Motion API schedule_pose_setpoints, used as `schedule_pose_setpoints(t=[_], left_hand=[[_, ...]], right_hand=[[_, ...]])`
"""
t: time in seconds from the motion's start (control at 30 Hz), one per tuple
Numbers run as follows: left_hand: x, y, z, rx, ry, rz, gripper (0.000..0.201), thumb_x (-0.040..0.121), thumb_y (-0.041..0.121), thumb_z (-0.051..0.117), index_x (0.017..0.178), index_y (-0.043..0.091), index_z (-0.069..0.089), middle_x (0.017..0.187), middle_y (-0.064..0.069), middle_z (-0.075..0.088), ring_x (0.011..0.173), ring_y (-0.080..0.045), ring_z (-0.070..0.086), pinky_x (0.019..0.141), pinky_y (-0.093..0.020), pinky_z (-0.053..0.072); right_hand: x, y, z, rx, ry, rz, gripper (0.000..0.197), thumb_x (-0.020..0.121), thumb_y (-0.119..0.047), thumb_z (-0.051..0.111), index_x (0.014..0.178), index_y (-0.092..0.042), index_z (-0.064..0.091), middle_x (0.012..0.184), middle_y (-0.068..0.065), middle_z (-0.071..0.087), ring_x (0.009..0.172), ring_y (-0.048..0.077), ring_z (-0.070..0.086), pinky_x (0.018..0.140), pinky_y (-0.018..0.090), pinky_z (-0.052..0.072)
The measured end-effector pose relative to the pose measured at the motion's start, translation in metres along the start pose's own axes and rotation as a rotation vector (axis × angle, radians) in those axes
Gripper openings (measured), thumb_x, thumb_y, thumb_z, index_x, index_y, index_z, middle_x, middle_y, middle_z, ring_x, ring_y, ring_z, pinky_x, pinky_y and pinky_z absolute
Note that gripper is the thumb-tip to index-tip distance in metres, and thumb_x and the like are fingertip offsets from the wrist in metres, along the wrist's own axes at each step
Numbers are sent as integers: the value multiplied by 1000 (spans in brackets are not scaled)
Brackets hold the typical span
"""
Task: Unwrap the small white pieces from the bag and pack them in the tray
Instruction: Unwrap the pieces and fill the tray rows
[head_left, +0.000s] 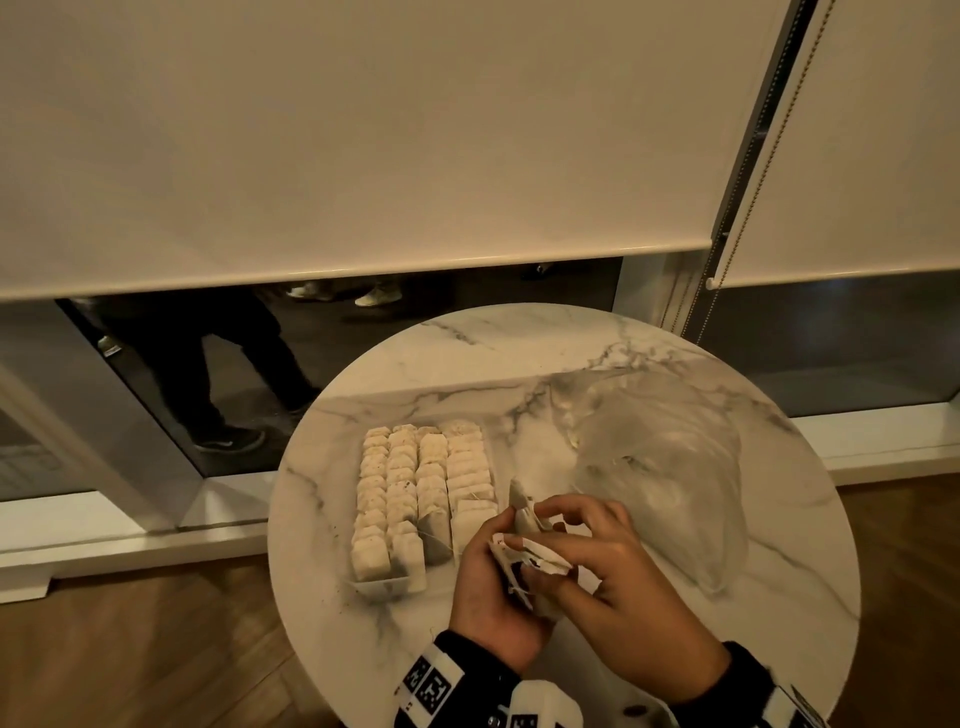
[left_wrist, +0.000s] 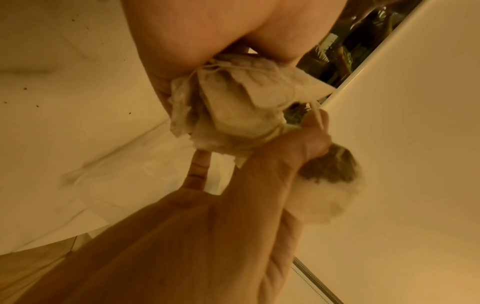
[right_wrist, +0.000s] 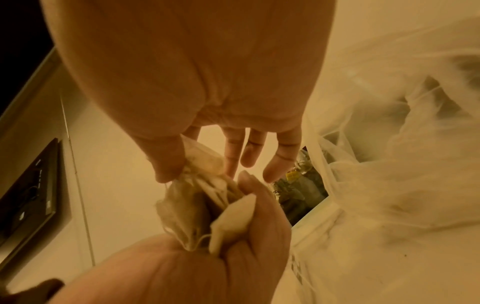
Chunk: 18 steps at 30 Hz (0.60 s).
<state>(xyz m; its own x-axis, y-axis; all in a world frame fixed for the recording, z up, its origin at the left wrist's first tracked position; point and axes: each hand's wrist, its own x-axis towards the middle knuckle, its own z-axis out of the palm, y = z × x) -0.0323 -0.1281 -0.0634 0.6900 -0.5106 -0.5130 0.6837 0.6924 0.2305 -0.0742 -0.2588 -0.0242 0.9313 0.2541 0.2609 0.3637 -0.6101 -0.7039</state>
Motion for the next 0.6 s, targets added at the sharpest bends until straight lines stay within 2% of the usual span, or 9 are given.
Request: schedule_pose_setpoints(t=[0.07, 0.13, 0.2, 0.23, 0.3, 0.37, 0.43, 0.5, 0.6], left_hand=[[-3, -1, 4, 23, -6, -13, 31, 87, 32, 62, 98, 4, 69, 94, -15, 65, 87, -28, 65, 84, -34, 48], [-5, -3, 9, 61, -5, -15, 33, 92, 34, 57, 92, 4, 70, 89, -16, 67, 83, -30, 68, 78, -36, 53], [-5, -4, 11, 86, -8, -14, 35, 96, 32, 52, 80, 6, 68, 75, -14, 65, 70, -27, 68, 64, -31, 55], [-4, -5, 11, 91, -15, -15, 35, 96, 31, 51, 76, 7, 66, 72, -12, 65, 66, -25, 67, 60, -29, 55], [-2, -5, 10, 74, -21, -18, 27, 95, 27, 54, 76, 9, 63, 70, -8, 63, 63, -19, 66, 56, -26, 54], [-3, -6, 11, 61, -21, -6, 25, 95, 24, 54, 77, 8, 62, 70, -7, 63, 61, -17, 65, 54, -24, 55], [-6, -7, 14, 69, -41, 8, 33, 98, 25, 49, 77, 4, 64, 71, -11, 65, 61, -20, 68, 53, -26, 57], [-8, -7, 17, 92, -53, 21, 39, 99, 27, 47, 79, 1, 68, 75, -14, 68, 66, -24, 71, 56, -28, 58], [-9, -6, 16, 126, -39, 64, 43, 101, 30, 46, 75, 4, 69, 72, -11, 65, 65, -22, 69, 56, -28, 57]], right_hand=[[0, 0, 1, -42, 62, -14, 30, 92, -37, 64, 107, -63, 65, 113, -31, 49, 119, 4, 41, 93, 7, 32], [2, 1, 2, -54, 113, -4, 14, 92, -45, 59, 94, -49, 73, 93, -23, 54, 97, 6, 53, 79, 14, 39], [3, 4, 5, -4, 152, 35, 24, 90, -49, 60, 78, -33, 73, 78, -13, 54, 76, 9, 57, 65, 21, 42], [4, 5, 6, 26, 169, 59, 26, 89, -49, 62, 75, -29, 72, 74, -9, 55, 71, 10, 58, 62, 24, 43], [5, 4, 6, 60, 205, 74, 28, 86, -50, 64, 73, -26, 71, 69, -8, 58, 68, 11, 59, 60, 27, 45], [6, 0, 5, 86, 240, 71, 26, 85, -46, 69, 73, -24, 70, 68, -8, 60, 66, 10, 59, 60, 24, 45], [6, -3, 4, 126, 247, 88, 21, 87, -39, 72, 73, -23, 71, 69, -9, 63, 67, 10, 60, 60, 22, 45], [7, -4, 3, 165, 234, 114, 19, 89, -37, 70, 78, -23, 74, 71, -8, 66, 70, 12, 62, 62, 26, 48], [7, -6, 2, 191, 203, 137, 12, 91, -34, 69, 84, -26, 75, 77, -10, 69, 75, 13, 65, 64, 27, 50]])
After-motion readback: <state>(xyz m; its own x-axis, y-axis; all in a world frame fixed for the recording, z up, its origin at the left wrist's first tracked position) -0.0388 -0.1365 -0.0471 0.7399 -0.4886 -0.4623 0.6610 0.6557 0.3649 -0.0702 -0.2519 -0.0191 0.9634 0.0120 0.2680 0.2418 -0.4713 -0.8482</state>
